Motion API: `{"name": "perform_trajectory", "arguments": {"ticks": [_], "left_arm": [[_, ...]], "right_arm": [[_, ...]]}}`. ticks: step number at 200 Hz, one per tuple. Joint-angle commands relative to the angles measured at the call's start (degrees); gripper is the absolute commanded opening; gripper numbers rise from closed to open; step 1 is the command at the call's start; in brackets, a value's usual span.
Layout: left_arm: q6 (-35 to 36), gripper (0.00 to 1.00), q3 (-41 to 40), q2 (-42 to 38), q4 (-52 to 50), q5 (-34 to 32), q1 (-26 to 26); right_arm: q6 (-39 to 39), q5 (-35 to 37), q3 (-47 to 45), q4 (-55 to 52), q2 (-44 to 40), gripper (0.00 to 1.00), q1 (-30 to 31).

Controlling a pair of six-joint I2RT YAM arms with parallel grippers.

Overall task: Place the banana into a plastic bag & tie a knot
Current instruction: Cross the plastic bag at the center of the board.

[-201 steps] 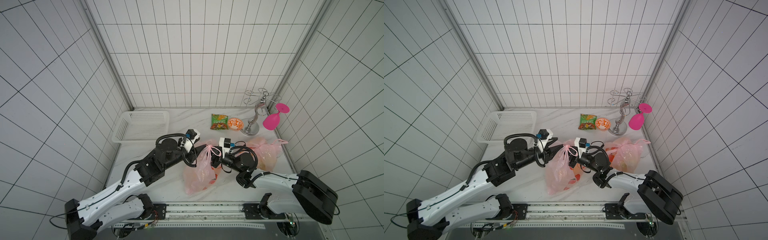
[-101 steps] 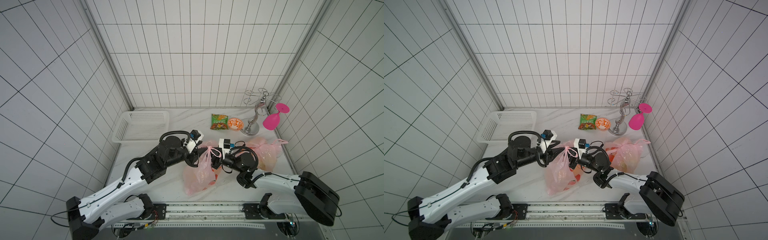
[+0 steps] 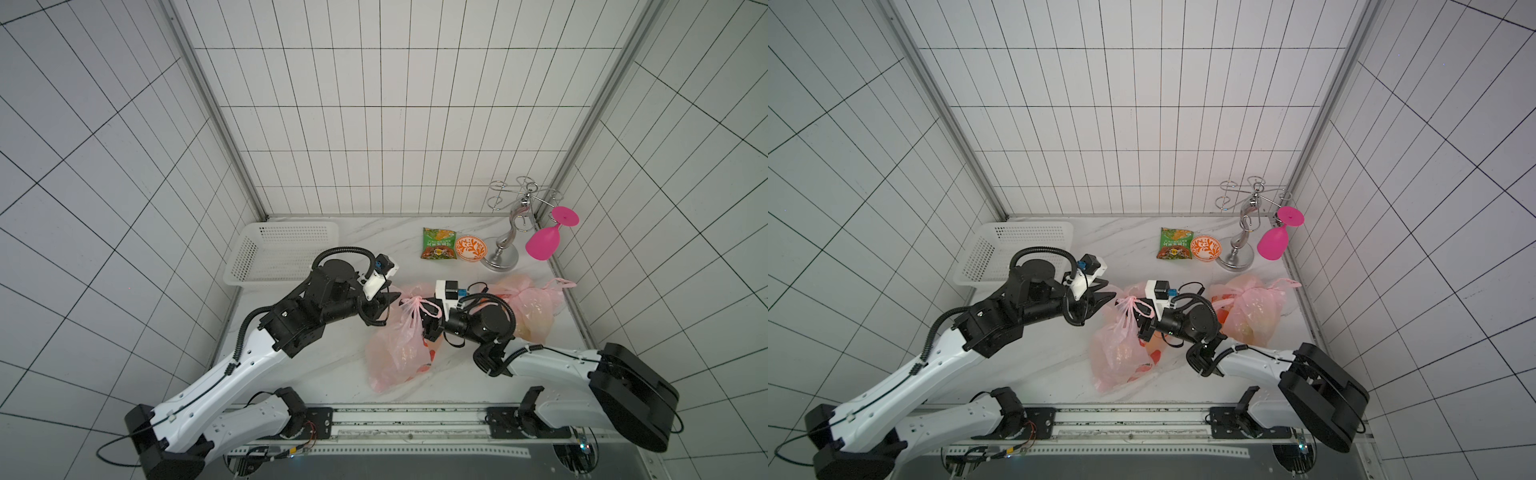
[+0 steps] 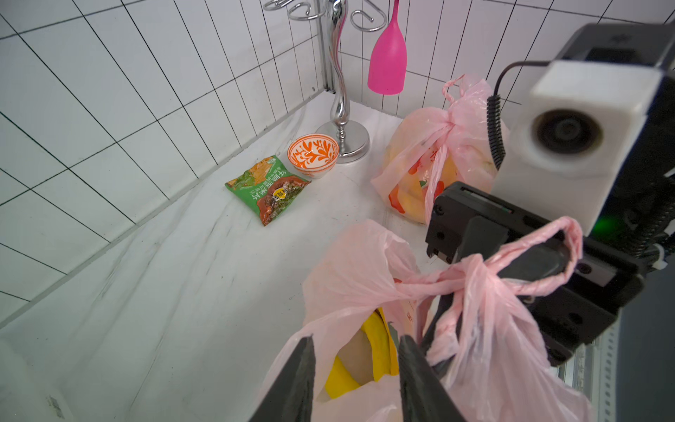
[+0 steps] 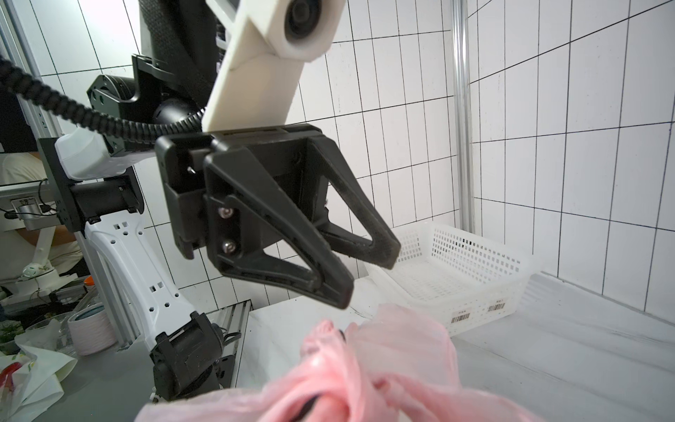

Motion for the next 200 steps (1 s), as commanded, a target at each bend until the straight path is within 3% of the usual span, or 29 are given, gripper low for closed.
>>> {"name": "perform_trajectory", "arguments": {"ticks": [1,99,200], "left_arm": [[3.7,0.39,0.7,0.0,-1.7,4.8,0.1],[5.8,0.37,-0.5,-3.4,-1.6,10.2,-0.1],[7.1,0.28,0.6,-0.3,-2.1,9.4,-0.1]], "right_arm": [[-1.0,-1.0,1.4,2.1,-0.1,0.0,0.3],[-0.9,-1.8,1.5,2.2,0.2,0.0,0.3],[-1.1,-3.6,1.3,1.9,-0.1,0.0,0.3]]}}
